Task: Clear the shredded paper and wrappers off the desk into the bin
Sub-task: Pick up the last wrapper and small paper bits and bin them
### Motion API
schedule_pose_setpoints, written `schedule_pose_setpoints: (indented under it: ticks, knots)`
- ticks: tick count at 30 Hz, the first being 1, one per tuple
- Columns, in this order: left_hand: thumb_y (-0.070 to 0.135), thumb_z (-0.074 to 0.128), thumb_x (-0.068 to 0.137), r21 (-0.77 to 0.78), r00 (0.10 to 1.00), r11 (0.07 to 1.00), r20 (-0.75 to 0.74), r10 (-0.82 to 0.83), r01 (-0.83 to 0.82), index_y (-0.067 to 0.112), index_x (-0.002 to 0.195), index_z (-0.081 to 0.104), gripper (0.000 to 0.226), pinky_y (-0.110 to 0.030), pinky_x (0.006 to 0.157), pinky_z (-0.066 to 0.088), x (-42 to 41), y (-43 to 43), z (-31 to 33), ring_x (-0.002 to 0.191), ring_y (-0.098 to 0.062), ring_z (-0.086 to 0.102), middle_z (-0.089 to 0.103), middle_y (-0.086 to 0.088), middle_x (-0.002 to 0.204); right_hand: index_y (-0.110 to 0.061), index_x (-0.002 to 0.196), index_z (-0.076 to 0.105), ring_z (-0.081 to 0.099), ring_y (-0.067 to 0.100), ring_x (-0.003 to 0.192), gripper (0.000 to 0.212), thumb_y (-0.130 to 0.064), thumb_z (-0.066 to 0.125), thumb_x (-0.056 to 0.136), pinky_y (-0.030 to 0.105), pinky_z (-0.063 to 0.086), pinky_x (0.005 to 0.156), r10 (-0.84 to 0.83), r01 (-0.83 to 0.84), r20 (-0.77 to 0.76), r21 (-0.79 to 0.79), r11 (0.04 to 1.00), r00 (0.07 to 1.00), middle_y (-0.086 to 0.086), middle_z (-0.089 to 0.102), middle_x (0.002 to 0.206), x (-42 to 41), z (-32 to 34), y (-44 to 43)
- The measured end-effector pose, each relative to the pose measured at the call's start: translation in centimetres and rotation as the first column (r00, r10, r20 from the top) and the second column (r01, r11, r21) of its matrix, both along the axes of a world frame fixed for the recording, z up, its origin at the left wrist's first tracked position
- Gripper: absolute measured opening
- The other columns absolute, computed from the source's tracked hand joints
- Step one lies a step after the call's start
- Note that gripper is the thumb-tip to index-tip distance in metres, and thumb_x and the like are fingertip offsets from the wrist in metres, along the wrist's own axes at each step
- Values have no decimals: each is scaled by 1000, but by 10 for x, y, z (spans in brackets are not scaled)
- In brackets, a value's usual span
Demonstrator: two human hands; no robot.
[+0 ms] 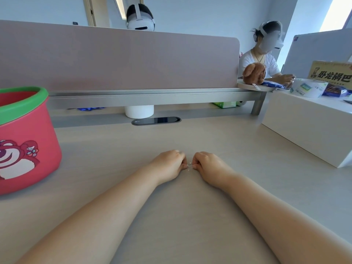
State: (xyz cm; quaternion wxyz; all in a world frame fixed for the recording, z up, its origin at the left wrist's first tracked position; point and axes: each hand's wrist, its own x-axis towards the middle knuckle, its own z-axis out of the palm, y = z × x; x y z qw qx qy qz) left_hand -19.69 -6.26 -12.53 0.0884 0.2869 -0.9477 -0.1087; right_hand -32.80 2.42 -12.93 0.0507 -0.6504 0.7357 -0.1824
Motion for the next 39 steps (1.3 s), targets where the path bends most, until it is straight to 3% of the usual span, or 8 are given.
schedule_pose_setpoints:
  ticks: [6,11,16,20,25,29,33,39]
  knots:
    - [26,45,95,82,997,995,-57,59,-54,11,97,53,17,-32,87,39,11,-5,1,104,-26,53,56,-8,111,-17,81,49,47,17,78,15,-4,46,89,18,29,61,-37,65,207,-129,990,978,1,55,83,-5,5,8]
    - [22,44,96,53,968,993,-223,112,-103,12,96,55,15,-23,74,30,36,-6,30,92,-20,50,55,-1,94,-13,81,51,40,5,50,11,-13,49,92,7,37,48,-16,105,355,-233,967,935,-8,43,59,12,36,3]
    - [18,45,95,-129,889,952,-412,202,-276,14,86,50,11,-28,71,32,100,-2,92,82,-18,45,45,4,91,-13,73,47,42,-3,43,19,-15,49,92,6,35,45,185,7,431,-407,913,883,-7,41,56,71,93,-23]
    - [18,47,94,-255,793,824,-513,328,-506,6,92,56,15,-35,80,37,182,-10,144,90,-24,50,54,-8,97,-12,77,49,42,1,49,16,-17,49,92,8,34,47,384,-140,431,-497,856,816,-8,42,59,145,131,-59]
    - [14,49,93,-224,682,671,-468,562,-707,5,95,62,16,-36,83,42,274,-28,176,100,-31,58,65,-14,107,-11,76,49,41,3,51,15,-13,52,91,4,35,49,535,-267,344,-588,763,772,-11,42,58,235,166,-100]
    - [16,54,91,-195,685,672,-389,616,-714,7,95,65,15,-31,79,43,303,-37,180,96,-28,60,68,-12,103,-10,77,57,47,15,62,14,-14,54,90,18,31,51,521,-312,299,-534,786,800,1,56,68,274,175,-135]
    - [9,52,90,-131,717,717,-294,631,-685,11,94,69,18,-25,79,48,313,-42,180,87,-19,67,73,-7,96,-4,91,71,53,12,77,15,-9,57,87,13,35,69,464,-325,230,-459,827,856,9,71,95,281,168,-153]
    - [11,59,87,-204,723,699,-302,621,-686,15,98,72,18,-24,81,45,316,-40,183,96,-20,65,72,-3,105,-11,74,69,49,6,58,6,-10,74,73,12,39,55,448,-290,264,-475,831,854,-10,55,61,278,166,-154]
